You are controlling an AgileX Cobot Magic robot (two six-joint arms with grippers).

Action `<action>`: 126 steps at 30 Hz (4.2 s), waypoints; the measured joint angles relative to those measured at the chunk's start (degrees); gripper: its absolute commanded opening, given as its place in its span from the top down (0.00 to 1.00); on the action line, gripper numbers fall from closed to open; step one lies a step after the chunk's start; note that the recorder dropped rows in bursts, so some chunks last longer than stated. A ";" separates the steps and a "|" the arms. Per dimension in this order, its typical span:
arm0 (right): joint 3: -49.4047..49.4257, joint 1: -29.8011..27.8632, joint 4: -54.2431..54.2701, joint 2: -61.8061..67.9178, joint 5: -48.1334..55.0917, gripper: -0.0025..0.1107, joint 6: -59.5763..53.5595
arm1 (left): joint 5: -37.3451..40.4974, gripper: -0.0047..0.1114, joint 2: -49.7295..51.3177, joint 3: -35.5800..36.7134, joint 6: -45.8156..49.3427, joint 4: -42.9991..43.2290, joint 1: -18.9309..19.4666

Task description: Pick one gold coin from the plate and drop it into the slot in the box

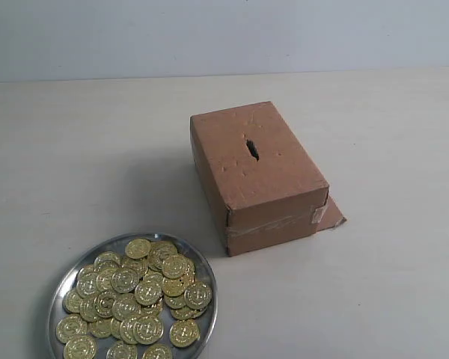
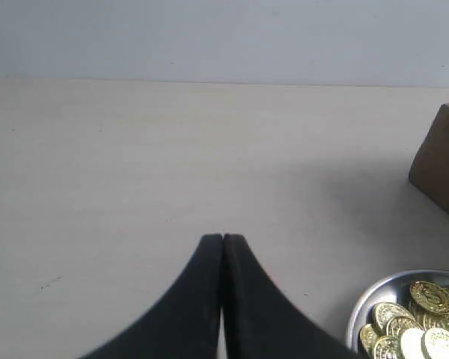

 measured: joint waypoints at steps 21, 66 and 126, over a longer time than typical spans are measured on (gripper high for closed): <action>0.00 0.00 23.15 0.00 -21.43 0.98 8.51 | -12.83 0.94 0.00 0.09 -4.93 -29.32 0.00; -39.97 0.00 36.79 60.82 28.21 0.98 -30.28 | 16.54 0.96 82.21 -44.86 104.80 -23.59 -30.75; -39.97 0.00 41.12 60.95 29.57 0.98 -34.25 | 23.13 0.52 102.45 -50.90 112.20 0.08 -47.03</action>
